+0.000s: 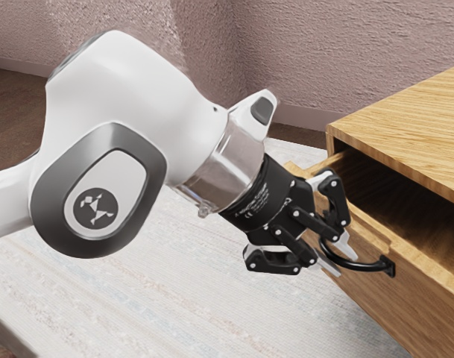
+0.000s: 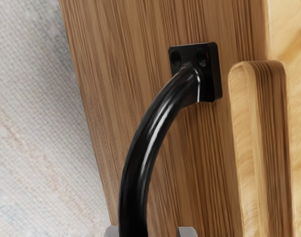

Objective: Pull the drawer handle with one arm to open the drawer

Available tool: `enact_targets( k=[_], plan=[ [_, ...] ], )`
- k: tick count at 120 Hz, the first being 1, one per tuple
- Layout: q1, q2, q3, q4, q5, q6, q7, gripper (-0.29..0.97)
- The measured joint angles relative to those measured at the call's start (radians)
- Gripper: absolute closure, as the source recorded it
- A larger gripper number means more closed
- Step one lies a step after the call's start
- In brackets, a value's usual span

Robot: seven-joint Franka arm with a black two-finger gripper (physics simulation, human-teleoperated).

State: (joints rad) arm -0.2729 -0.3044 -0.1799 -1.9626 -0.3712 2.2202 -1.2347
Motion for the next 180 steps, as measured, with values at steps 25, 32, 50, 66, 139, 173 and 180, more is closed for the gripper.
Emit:
enact_targets(
  k=[25,32,50,66,139,173,180],
  plan=[
    [-0.005,-0.027,-0.001,-0.028,-0.007,-0.001,-0.001,0.64],
    [-0.004,-0.036,-0.001,-0.036,-0.009,-0.002,-0.002,0.64],
    [-0.01,-0.071,-0.001,-0.065,-0.013,-0.003,-0.004,0.67],
    [-0.011,-0.103,0.0,-0.09,-0.014,-0.005,-0.006,0.68],
    [-0.009,-0.225,0.015,-0.197,-0.033,-0.009,-0.008,0.69],
    [-0.005,-0.299,0.029,-0.258,-0.036,-0.011,-0.008,0.65],
    [-0.005,-0.317,0.031,-0.271,-0.036,-0.011,-0.009,0.65]
  ],
)
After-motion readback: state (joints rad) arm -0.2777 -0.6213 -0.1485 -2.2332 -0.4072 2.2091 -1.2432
